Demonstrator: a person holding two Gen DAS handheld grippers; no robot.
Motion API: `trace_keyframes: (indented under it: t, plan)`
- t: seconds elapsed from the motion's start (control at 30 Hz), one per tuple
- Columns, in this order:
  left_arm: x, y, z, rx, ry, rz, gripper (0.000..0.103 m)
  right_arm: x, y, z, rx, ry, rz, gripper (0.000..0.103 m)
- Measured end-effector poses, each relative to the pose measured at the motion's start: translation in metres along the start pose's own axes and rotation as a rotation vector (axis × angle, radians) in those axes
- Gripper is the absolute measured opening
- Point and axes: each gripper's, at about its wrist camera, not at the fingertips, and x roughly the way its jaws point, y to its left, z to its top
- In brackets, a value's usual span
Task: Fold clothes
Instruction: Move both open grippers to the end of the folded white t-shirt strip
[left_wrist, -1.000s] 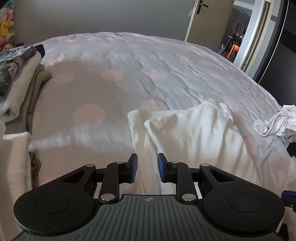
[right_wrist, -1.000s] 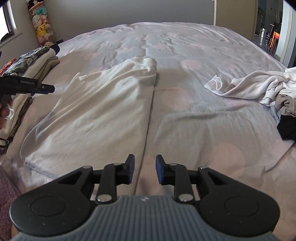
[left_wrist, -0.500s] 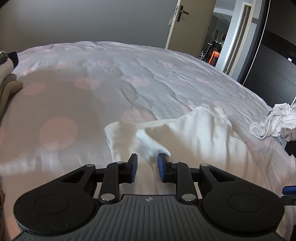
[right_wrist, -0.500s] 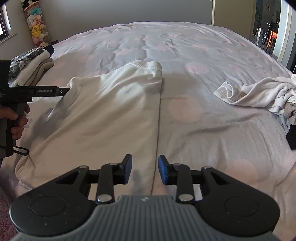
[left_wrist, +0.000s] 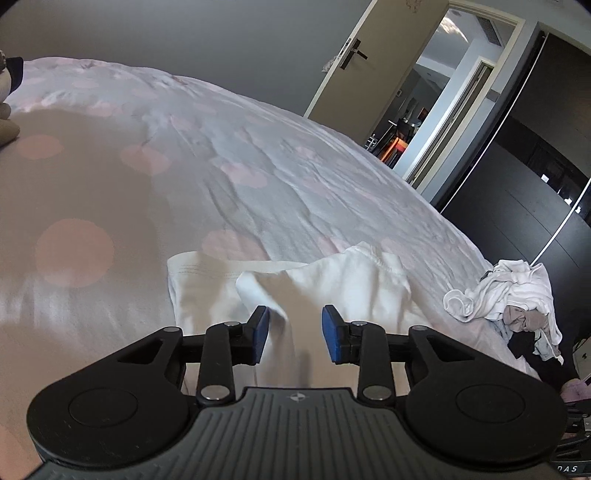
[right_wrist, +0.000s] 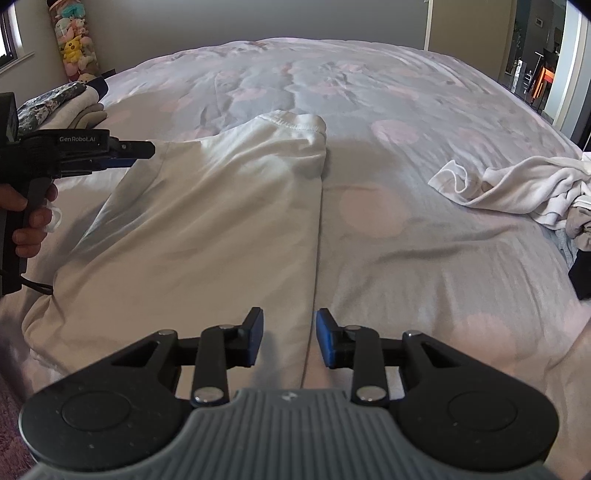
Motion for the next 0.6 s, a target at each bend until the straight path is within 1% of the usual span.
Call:
trace_keyframes:
  t: [0.1, 0.17, 0.23, 0.3, 0.33, 0.37, 0.43, 0.47, 0.53, 0.6]
  plan:
    - [0.005, 0.004, -0.002, -0.006, 0.016, 0.061, 0.031, -0.002, 0.002, 0.000, -0.010, -0.005, -0.001, 0.035]
    - [0.005, 0.011, -0.002, -0.037, 0.016, 0.090, 0.031, -0.003, 0.004, 0.001, -0.018, -0.009, 0.000, 0.035]
    - [0.009, 0.019, -0.002, -0.072, 0.027, 0.094, 0.031, -0.004, 0.005, 0.002, -0.022, -0.010, 0.000, 0.035]
    - [0.013, 0.023, -0.003, -0.065, 0.041, 0.113, 0.031, -0.004, 0.007, 0.002, -0.025, -0.010, 0.002, 0.035]
    - [0.015, 0.023, -0.004, -0.055, 0.046, 0.126, 0.029, -0.005, 0.008, 0.003, -0.028, -0.012, 0.002, 0.035]
    - [0.016, 0.023, -0.004, -0.048, 0.046, 0.137, 0.025, -0.006, 0.009, 0.003, -0.032, -0.014, 0.003, 0.035]
    - [0.010, 0.023, -0.002, -0.047, 0.024, 0.131, 0.012, -0.006, 0.011, 0.004, -0.033, -0.017, -0.001, 0.035]
    - [0.007, 0.023, -0.001, -0.045, 0.010, 0.122, 0.001, -0.007, 0.011, 0.004, -0.033, -0.018, -0.002, 0.035]
    - [0.001, 0.021, 0.000, -0.021, -0.015, 0.115, 0.001, -0.005, 0.012, 0.005, -0.033, -0.015, -0.007, 0.035]
    - [-0.005, 0.013, 0.002, 0.028, -0.044, 0.125, 0.000, -0.004, 0.012, 0.005, -0.030, -0.015, -0.014, 0.035]
